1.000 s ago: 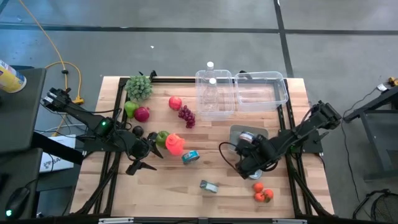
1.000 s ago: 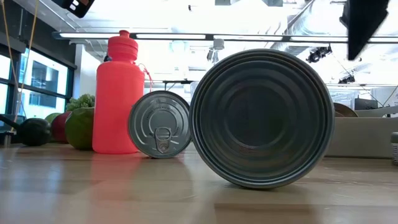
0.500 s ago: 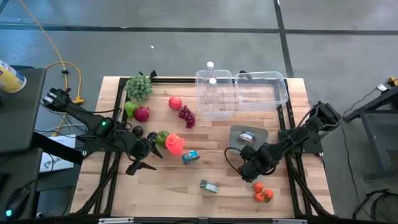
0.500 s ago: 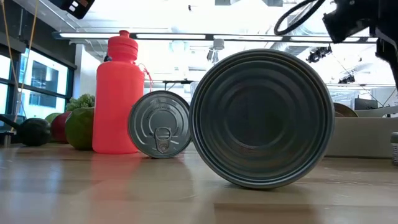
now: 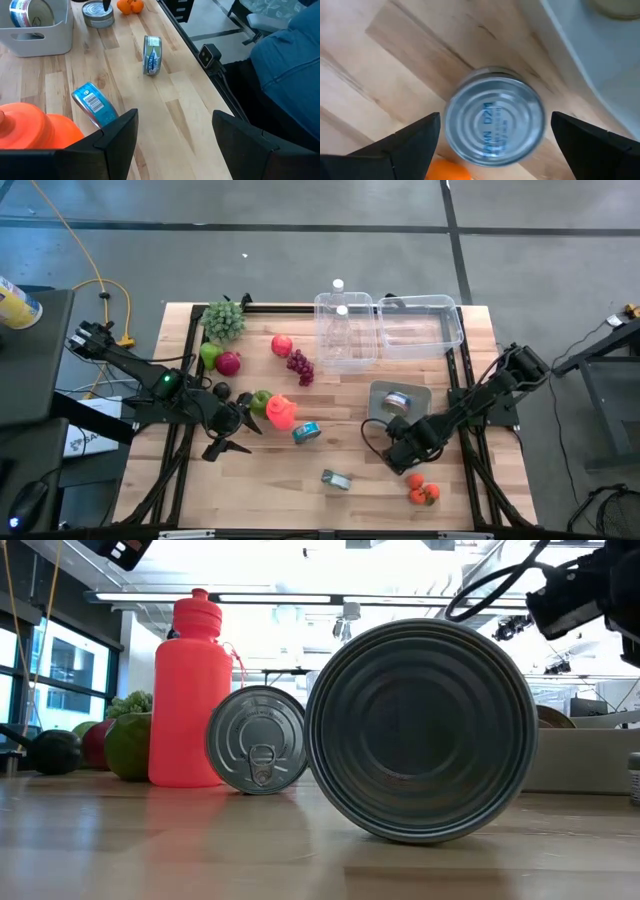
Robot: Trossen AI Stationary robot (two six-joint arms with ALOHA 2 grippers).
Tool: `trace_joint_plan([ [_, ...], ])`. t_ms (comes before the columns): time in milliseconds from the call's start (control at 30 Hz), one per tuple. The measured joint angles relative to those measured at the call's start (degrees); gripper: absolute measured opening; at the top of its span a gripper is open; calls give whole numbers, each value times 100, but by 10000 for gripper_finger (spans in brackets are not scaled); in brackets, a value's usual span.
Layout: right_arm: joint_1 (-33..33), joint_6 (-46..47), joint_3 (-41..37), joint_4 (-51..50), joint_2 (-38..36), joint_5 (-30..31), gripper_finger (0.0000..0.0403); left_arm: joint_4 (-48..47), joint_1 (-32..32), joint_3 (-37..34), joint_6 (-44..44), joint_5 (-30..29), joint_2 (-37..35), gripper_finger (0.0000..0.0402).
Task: Pick & Place Food Item
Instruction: Put the right green tuna can into the gray bin
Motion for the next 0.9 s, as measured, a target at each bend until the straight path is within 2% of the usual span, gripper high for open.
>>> trace_joint_plan([
  [500, 11, -55, -548, 807, -31, -166, 368, -8, 0, 0, -1, -2, 1, 246],
  [900, 11, -52, -569, 888, -204, -134, 368, -11, 0, 1, -1, -2, 1, 246],
])
